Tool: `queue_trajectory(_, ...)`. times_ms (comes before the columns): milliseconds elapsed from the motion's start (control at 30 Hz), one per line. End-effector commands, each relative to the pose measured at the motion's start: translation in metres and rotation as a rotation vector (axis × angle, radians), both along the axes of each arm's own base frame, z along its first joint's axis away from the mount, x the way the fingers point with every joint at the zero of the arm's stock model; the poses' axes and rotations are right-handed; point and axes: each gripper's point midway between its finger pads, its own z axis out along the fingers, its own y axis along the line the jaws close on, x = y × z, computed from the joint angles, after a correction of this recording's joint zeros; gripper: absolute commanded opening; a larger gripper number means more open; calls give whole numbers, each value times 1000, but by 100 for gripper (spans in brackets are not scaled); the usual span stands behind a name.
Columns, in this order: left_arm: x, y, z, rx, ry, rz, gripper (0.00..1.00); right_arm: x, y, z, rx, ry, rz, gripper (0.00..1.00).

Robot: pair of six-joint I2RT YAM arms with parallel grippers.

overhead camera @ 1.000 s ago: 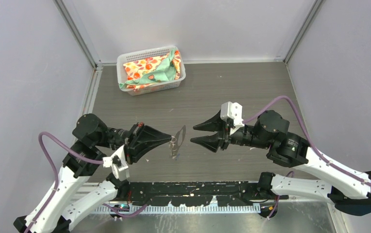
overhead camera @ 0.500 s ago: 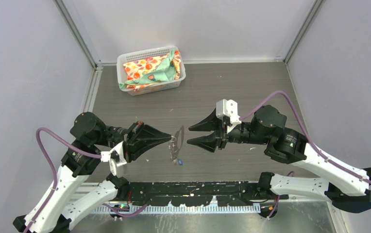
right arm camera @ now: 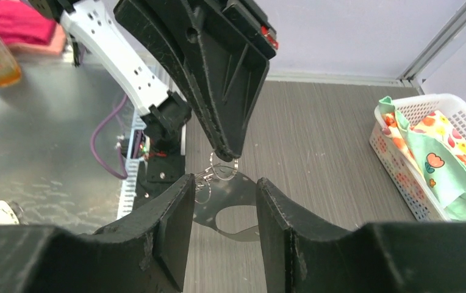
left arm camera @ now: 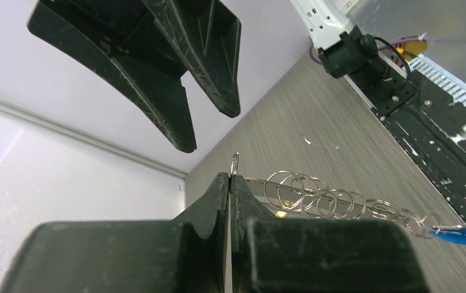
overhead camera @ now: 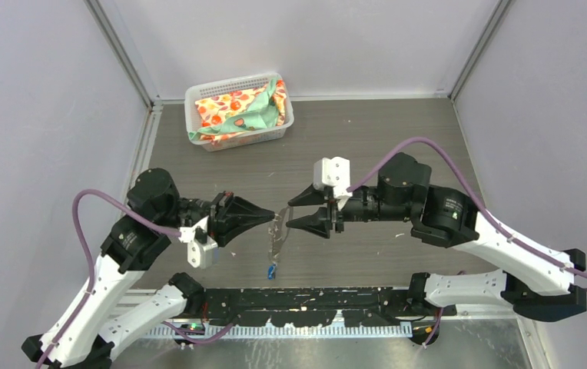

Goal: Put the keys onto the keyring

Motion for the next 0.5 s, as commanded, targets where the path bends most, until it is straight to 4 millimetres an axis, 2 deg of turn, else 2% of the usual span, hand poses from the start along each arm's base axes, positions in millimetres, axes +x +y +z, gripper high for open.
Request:
queue_trajectory(0,4,3,0,34,-7,37,0,5,-3,-7,-101,-92,-26,46)
queue_trajectory(267,11,2,-12,85,59,65,0,8,6,-21,-201,-139,-47,39)
queue_trajectory(467,13,2,-12,89,79,76,0,10,17,-27,-238,-196,-79,33)
